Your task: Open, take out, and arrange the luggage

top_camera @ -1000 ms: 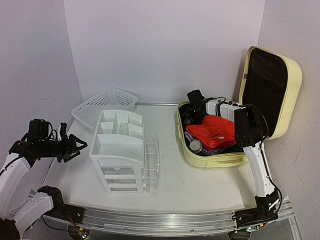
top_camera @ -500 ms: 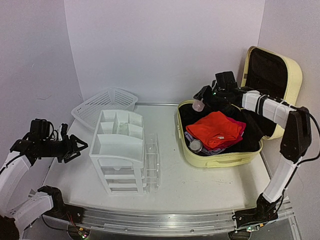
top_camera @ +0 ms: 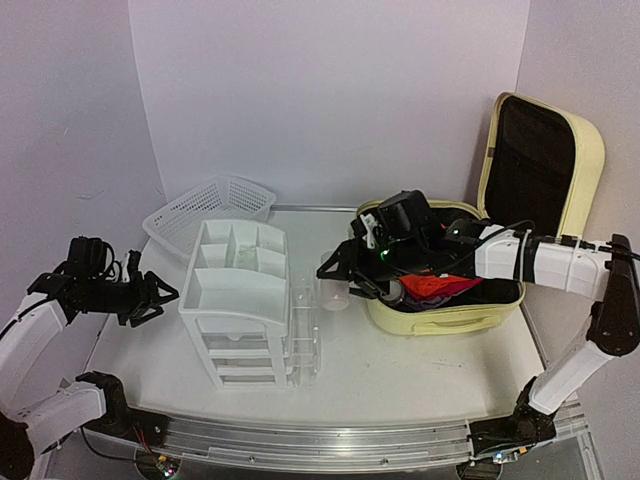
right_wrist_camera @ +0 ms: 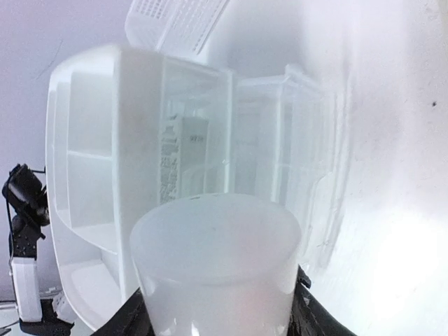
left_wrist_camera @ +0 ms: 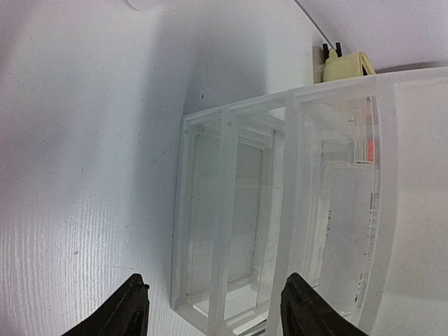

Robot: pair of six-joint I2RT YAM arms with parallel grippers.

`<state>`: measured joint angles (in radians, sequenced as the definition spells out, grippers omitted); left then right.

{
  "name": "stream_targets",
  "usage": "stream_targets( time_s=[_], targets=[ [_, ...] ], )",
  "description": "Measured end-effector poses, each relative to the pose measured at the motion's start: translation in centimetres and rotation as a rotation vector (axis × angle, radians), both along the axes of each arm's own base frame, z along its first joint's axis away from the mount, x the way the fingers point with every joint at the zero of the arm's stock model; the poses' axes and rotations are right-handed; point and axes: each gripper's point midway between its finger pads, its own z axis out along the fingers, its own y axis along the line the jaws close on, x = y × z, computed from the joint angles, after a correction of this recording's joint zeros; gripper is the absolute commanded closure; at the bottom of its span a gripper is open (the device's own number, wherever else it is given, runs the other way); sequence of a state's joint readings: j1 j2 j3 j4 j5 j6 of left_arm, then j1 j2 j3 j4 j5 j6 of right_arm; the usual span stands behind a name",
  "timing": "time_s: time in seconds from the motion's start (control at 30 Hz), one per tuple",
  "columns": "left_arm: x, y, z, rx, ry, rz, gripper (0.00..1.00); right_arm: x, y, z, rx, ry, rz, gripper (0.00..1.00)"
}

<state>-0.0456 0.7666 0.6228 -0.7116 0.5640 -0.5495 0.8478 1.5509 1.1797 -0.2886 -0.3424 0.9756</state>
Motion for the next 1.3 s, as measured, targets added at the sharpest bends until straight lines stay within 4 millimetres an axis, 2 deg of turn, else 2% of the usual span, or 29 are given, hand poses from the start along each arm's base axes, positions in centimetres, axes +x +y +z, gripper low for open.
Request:
stream_targets(
  time_s=[0.13, 0.27, 0.33, 0.63, 0.77, 0.83, 0.9, 1.0, 1.07, 1.23, 1.3],
  targets=[
    [0.2, 0.0, 0.2, -0.002, -0.015, -0.001, 0.34, -1.9, 2.1, -0.5, 0.0, 0.023, 0.043, 0.41],
    [0.1, -0.1, 0.7, -0.008, -0.033, -0.004, 0.34, -2.1, 4.0, -1.4, -0.005, 0.043, 0.058, 0.41],
    [0.0, -0.1, 1.0, -0.012, -0.047, -0.003, 0.34, -2.1, 4.3, -2.0, -0.012, 0.052, 0.057, 0.41],
    [-0.2, -0.1, 1.2, -0.015, -0.062, -0.001, 0.34, -1.5, 3.5, -3.2, -0.079, 0.013, 0.034, 0.35],
    [0.1, -0.1, 0.5, -0.012, -0.035, 0.0, 0.37, -0.8, 1.5, -3.6, -0.185, -0.072, 0.023, 0.43],
    [0.4, -0.1, 0.0, -0.01, -0.011, 0.001, 0.39, -0.3, -0.5, -3.6, -0.259, -0.131, -0.004, 0.54],
    [0.6, -0.1, -1.1, -0.006, 0.028, 0.003, 0.41, 0.1, -2.4, -3.5, -0.329, -0.18, -0.02, 0.57],
    [0.8, -0.5, -3.3, 0.01, 0.098, -0.015, 0.44, 0.5, -3.7, -4.0, -0.402, -0.224, 0.015, 0.63],
    [0.6, -1.3, -4.9, 0.026, 0.154, -0.047, 0.45, 0.5, -3.6, -5.2, -0.44, -0.22, 0.054, 0.64],
    [0.5, -1.8, -8.2, 0.05, 0.249, -0.064, 0.46, 0.3, -1.4, -10.0, -0.495, -0.151, 0.159, 0.67],
    [0.4, -1.9, -9.2, 0.049, 0.263, -0.062, 0.48, 0.0, -0.4, -11.4, -0.487, -0.123, 0.186, 0.68]
  ],
)
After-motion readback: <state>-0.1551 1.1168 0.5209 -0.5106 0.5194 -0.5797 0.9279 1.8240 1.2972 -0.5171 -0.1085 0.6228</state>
